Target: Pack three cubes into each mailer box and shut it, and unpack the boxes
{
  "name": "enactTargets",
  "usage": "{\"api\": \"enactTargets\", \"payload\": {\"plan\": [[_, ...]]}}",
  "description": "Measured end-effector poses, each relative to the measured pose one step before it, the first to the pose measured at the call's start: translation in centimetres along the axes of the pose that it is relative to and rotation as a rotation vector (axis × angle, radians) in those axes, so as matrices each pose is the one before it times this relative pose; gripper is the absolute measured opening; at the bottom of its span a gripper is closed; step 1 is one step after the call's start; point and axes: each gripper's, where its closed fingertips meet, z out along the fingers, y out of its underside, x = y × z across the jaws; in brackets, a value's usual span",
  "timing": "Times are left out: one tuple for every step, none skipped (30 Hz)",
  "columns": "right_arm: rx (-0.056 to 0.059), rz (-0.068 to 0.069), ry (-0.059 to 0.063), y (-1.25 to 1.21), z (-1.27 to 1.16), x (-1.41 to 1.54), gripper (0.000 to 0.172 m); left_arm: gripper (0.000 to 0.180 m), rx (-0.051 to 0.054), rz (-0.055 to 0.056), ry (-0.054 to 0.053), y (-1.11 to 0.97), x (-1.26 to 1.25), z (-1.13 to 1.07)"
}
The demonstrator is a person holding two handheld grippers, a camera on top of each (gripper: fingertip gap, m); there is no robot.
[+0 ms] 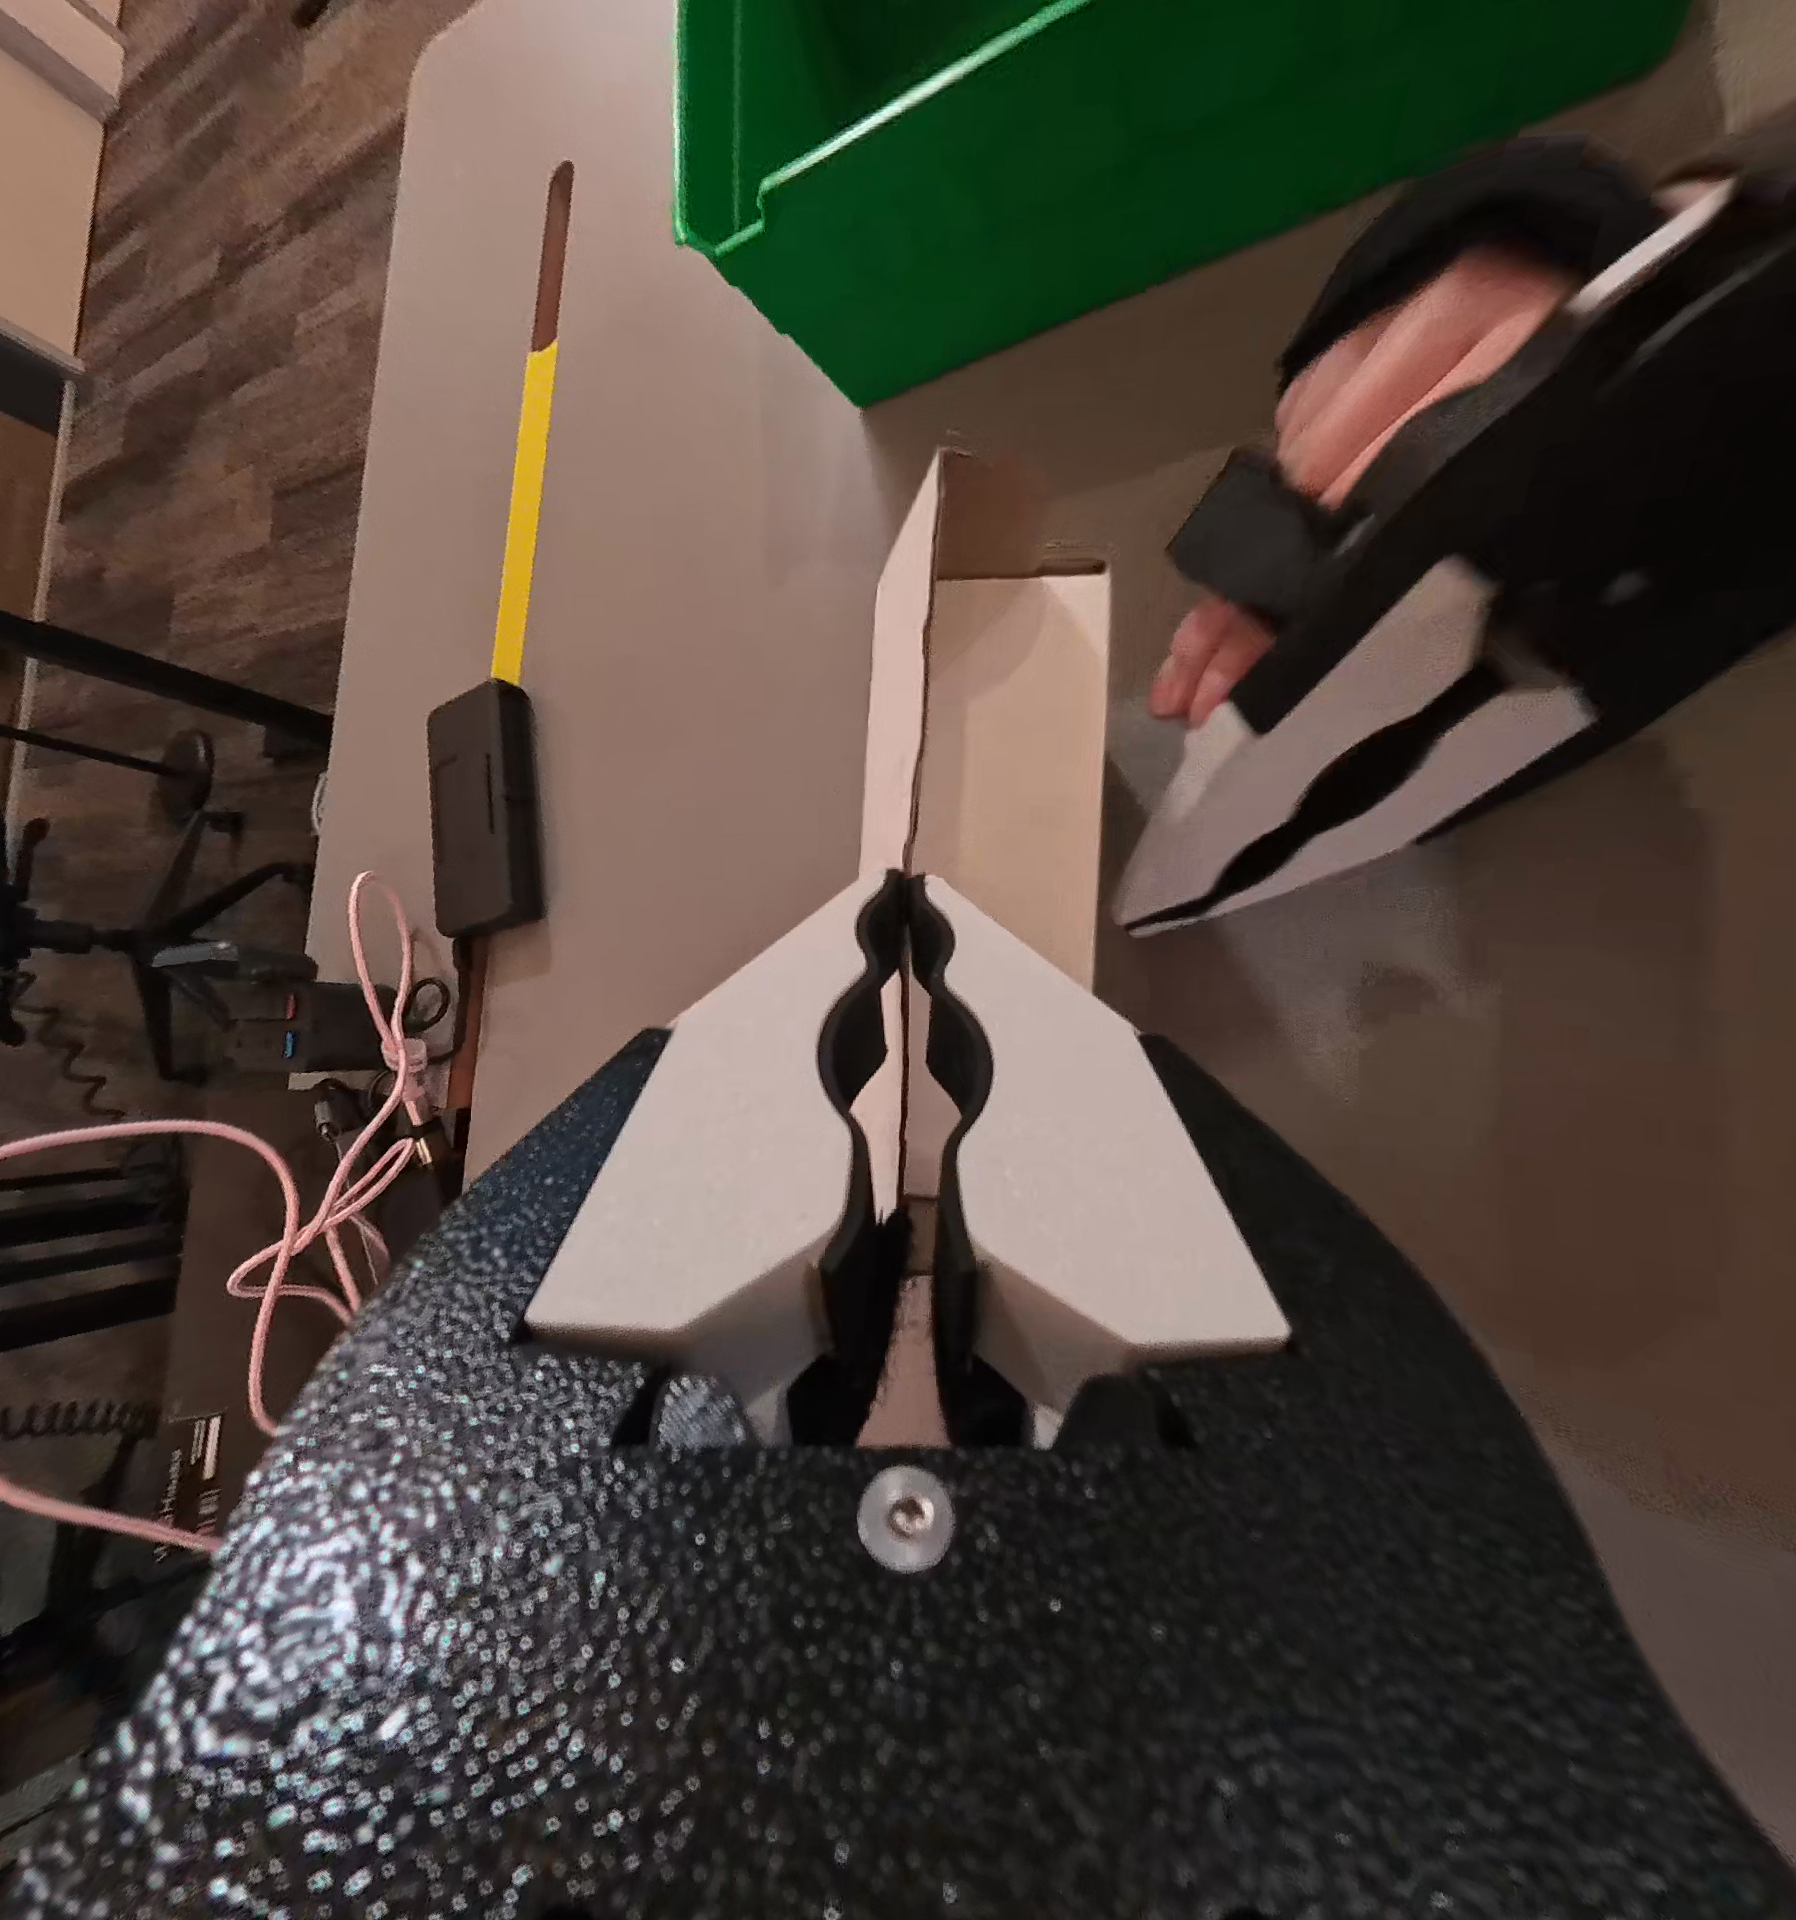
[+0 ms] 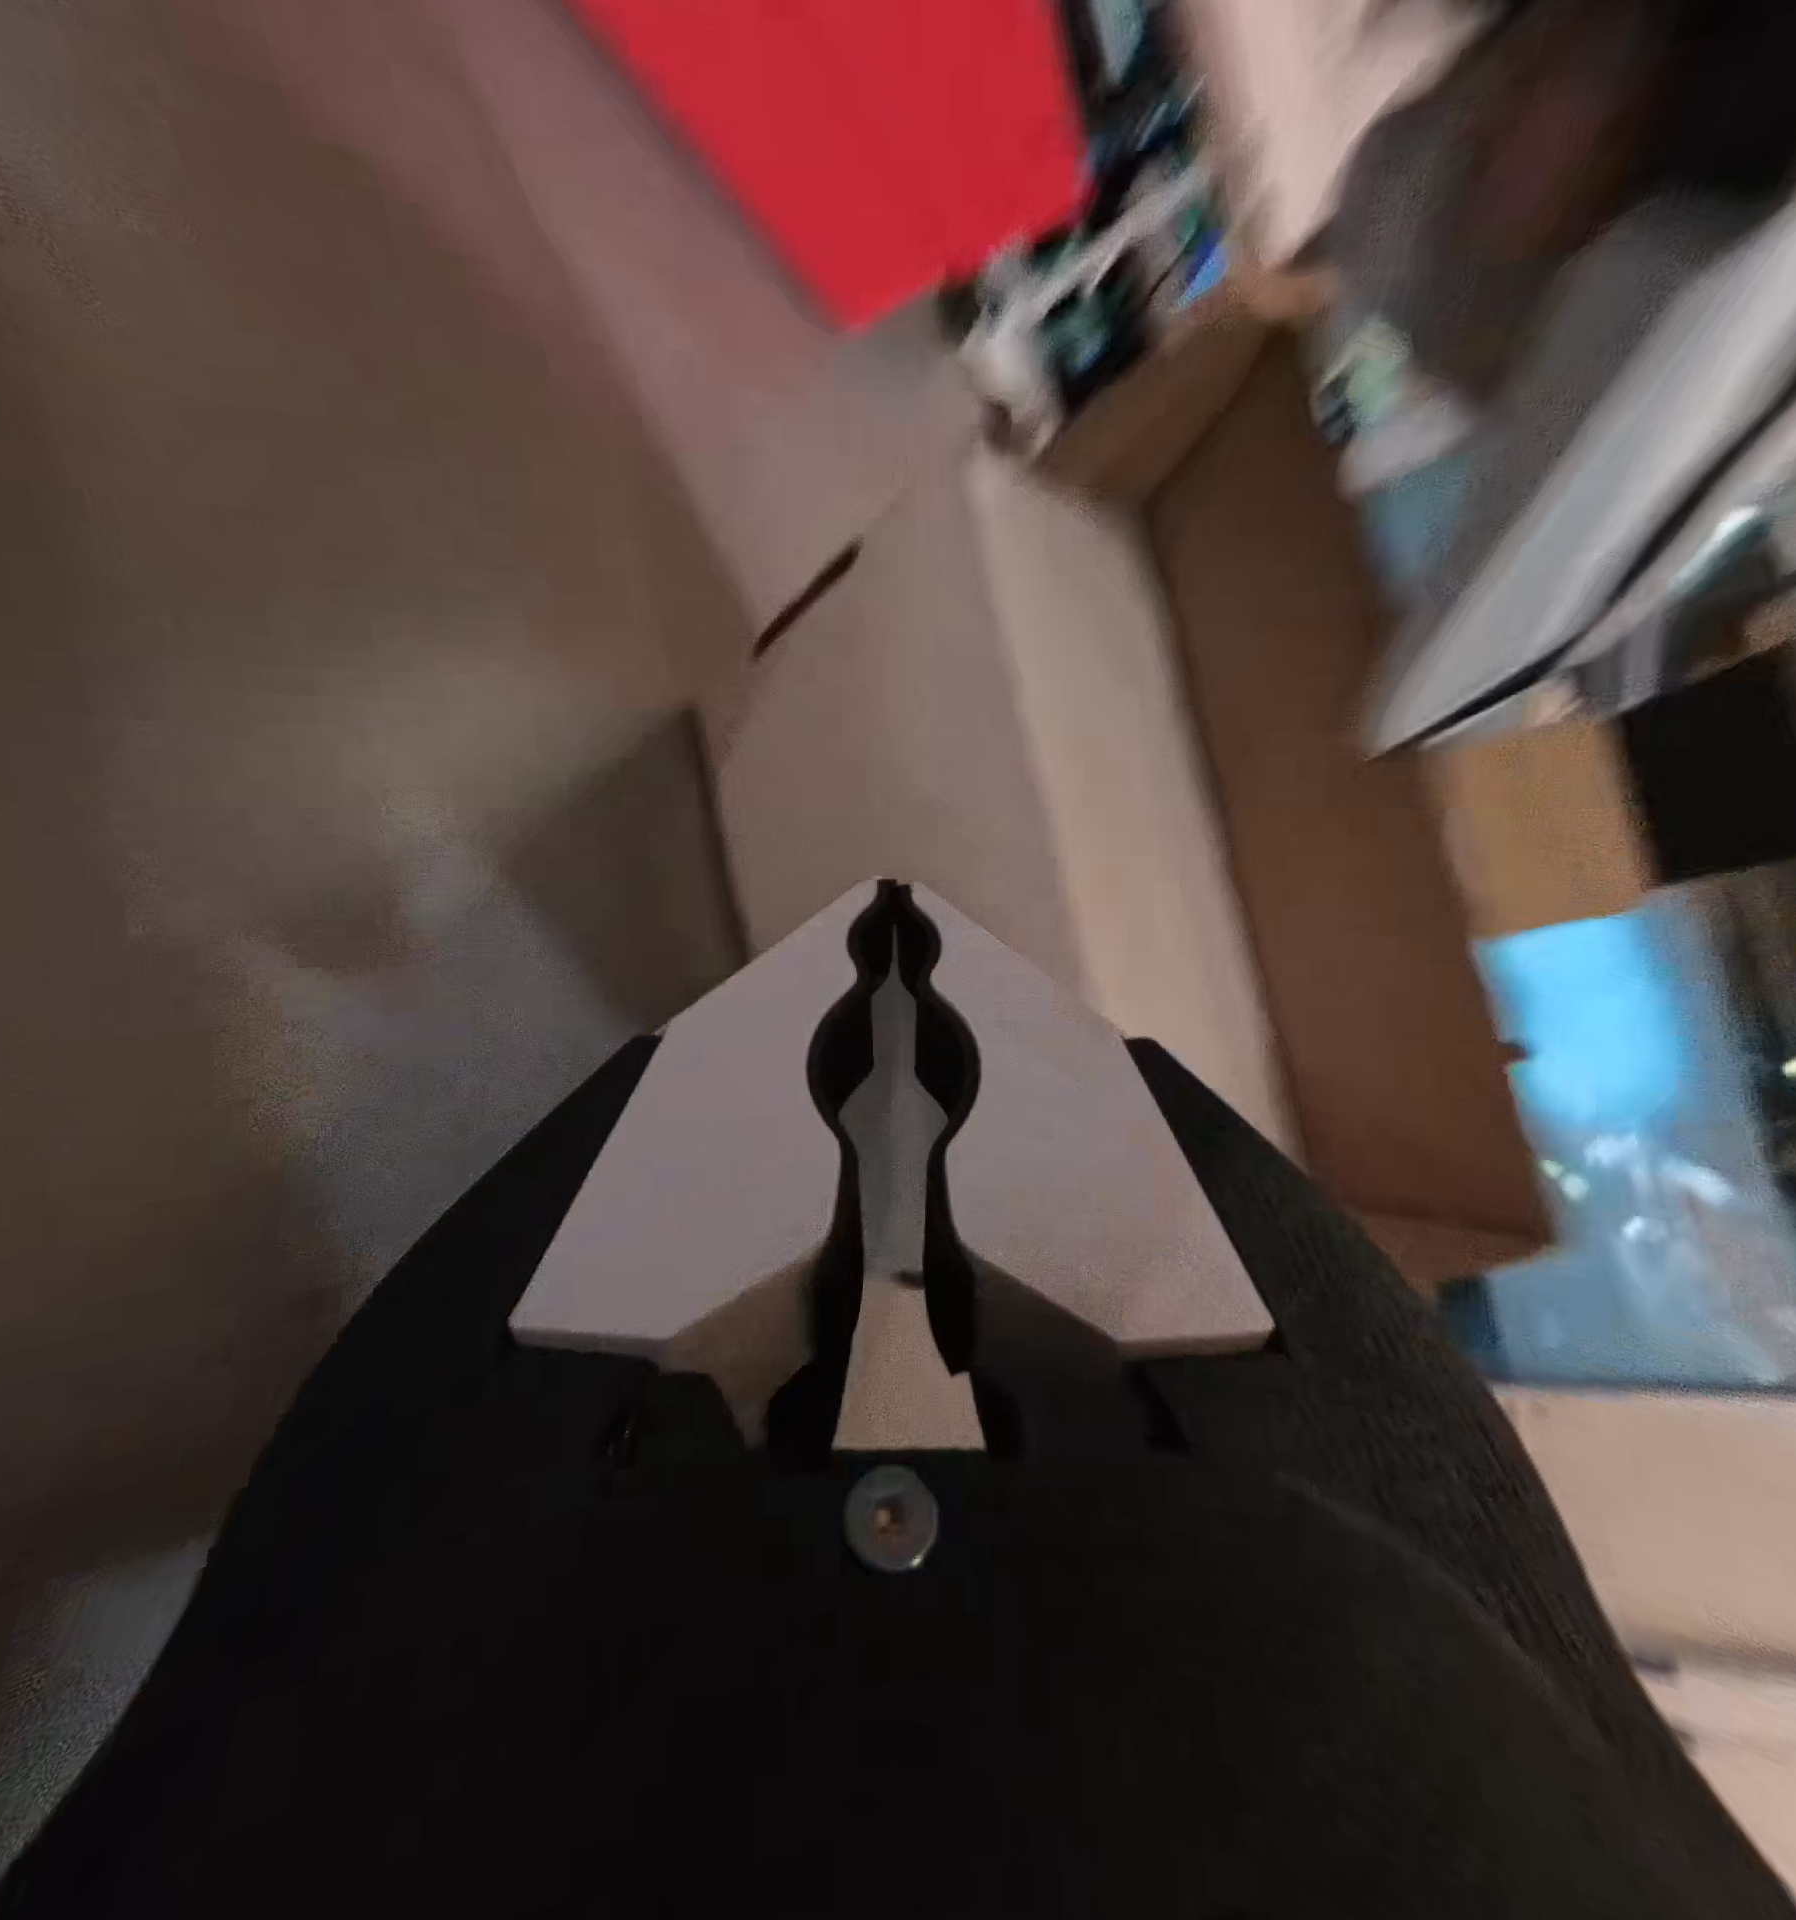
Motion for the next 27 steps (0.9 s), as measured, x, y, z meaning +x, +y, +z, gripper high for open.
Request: {"api": "enactTargets", "payload": {"plan": [[0.0829,-0.0102,0.0517,-1.554,-0.808,0.771,0.000,0.000,-0.0096,0.0079,0.0010,0.101,0.149,0.178],[0.0687,-0.0126,0.0561,-1.217,-0.664,0.811,0.000,0.000,-0.0036,0.0040,-0.0056,0.030,0.010,0.056],[0.0416,-0.0182,0.0520,-0.713,-0.441,0.745,0.000,0.000,0.0016,-0.0006,0.0018,-0.052,0.071,-0.052],[-0.0049,-0.0096,0.0209,0.083,-0.071,0.321,0.017,0.000,0.0051,-0.0028,0.0095,-0.119,0.213,-0.055],[-0.0469,0.0180,-0.0110,0.822,0.373,-0.164,0.052,0.000,0.0063,0.0013,0.0090,-0.162,0.266,-0.040],[-0.0765,0.0287,-0.0229,1.311,0.600,-0.316,0.071,0.000,0.0064,0.0038,0.0102,-0.213,0.326,-0.038],[-0.0667,0.0165,-0.0308,1.114,0.586,-0.473,0.085,0.000,0.0062,0.0052,0.0119,-0.247,0.383,-0.064],[-0.0408,-0.0006,-0.0146,0.633,0.387,-0.318,0.091,0.000,0.0040,0.0066,0.0078,-0.257,0.314,-0.057],[-0.0237,-0.0173,-0.0070,0.239,0.151,-0.251,0.092,0.000,-0.0138,0.0123,-0.0052,0.014,0.090,-0.030],[-0.0190,-0.0057,-0.0060,0.096,-0.025,-0.098,0.091,0.000,-0.0089,0.0167,-0.0081,-0.022,0.015,-0.040],[-0.0110,0.0085,-0.0076,0.049,-0.114,0.038,0.086,0.000,-0.0030,0.0112,-0.0036,-0.074,0.040,-0.047],[-0.0031,0.0042,-0.0039,0.039,-0.195,0.150,0.080,0.000,0.0029,0.0075,-0.0026,-0.126,0.065,-0.049],[-0.0006,0.0051,0.0001,0.008,-0.276,0.180,0.074,0.000,0.0027,0.0070,0.0026,-0.126,0.161,-0.020],[0.0008,0.0049,-0.0055,-0.009,-0.244,0.054,0.071,0.000,0.0024,0.0052,0.0020,-0.131,0.137,-0.025],[0.0017,0.0007,-0.0076,-0.008,-0.156,-0.043,0.071,0.000,-0.0009,0.0052,-0.0007,-0.070,0.060,-0.018],[-0.0006,-0.0037,-0.0044,0.011,-0.044,-0.048,0.071,0.000,-0.0023,0.0033,-0.0017,-0.023,0.018,-0.021],[-0.0009,-0.0021,-0.0048,0.014,-0.044,-0.029,0.070,0.000,-0.0010,0.0012,-0.0037,-0.006,-0.050,-0.027],[0.0024,-0.0001,-0.0055,-0.042,-0.070,-0.042,0.070,0.000,0.0017,-0.0022,-0.0004,-0.005,-0.034,-0.041],[0.0017,-0.0002,-0.0065,-0.049,-0.091,-0.058,0.070,0.000,0.0043,-0.0050,-0.0001,-0.003,-0.053,-0.037],[0.0005,0.0003,-0.0058,-0.050,-0.104,-0.064,0.070,0.000,0.0067,-0.0081,0.0030,0.003,-0.001,-0.026],[0.0001,-0.0027,-0.0016,-0.036,-0.092,-0.046,0.070,0.000,0.0075,-0.0066,0.0020,0.004,-0.023,-0.019],[-0.0028,-0.0055,0.0020,-0.001,-0.084,-0.040,0.070,0.000,0.0080,-0.0074,0.0045,-0.017,0.043,-0.011],[-0.0033,-0.0089,0.0024,-0.003,-0.103,-0.056,0.069,0.000,0.0068,-0.0056,0.0049,-0.020,0.065,-0.027],[0.0013,-0.0098,0.0033,-0.048,-0.138,-0.077,0.068,0.000,0.0052,-0.0046,0.0046,-0.007,0.066,-0.039],[0.0021,-0.0143,0.0063,-0.042,-0.150,-0.080,0.067,0.000,0.0071,-0.0059,0.0079,-0.042,0.096,-0.047],[0.0012,-0.0122,0.0075,-0.027,-0.139,-0.068,0.066,0.000,0.0084,-0.0059,0.0093,-0.071,0.117,-0.075],[0.0011,-0.0106,0.0069,-0.038,-0.134,-0.065,0.066,0.000,0.0068,-0.0066,0.0082,-0.050,0.090,-0.060]]}}
